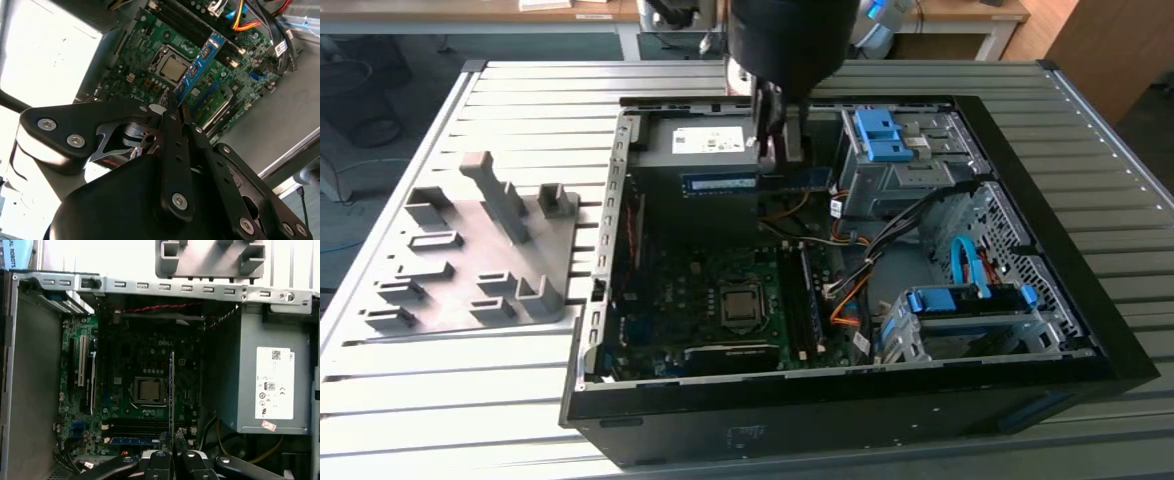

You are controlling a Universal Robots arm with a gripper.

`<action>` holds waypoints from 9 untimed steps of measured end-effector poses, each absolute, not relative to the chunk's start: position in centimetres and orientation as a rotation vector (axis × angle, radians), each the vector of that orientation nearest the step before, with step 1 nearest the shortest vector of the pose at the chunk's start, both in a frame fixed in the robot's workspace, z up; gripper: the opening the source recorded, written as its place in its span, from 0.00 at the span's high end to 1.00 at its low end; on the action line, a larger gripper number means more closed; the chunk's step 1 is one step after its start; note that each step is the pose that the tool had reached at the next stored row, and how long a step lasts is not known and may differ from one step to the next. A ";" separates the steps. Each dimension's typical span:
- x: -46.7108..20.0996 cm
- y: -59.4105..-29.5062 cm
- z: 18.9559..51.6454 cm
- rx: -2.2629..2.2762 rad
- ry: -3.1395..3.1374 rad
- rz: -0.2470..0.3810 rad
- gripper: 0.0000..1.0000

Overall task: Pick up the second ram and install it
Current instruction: 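Pick up the second ram and move it above second insertion slot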

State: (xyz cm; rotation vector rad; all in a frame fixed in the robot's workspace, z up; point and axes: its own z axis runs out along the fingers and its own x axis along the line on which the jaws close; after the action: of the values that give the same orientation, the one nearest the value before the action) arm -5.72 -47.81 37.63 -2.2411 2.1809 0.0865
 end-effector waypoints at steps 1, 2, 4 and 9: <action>-5.5 -47.9 37.5 -2.241 2.181 0.086 0.86; -5.2 -47.9 37.3 -2.241 2.181 0.086 0.86; -4.8 -48.1 36.9 -2.241 2.181 0.086 0.86; -4.1 -48.5 36.0 -2.241 2.181 0.086 0.86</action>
State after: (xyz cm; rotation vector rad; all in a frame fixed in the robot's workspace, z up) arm -4.10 -48.47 36.01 -2.2411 2.1812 0.0865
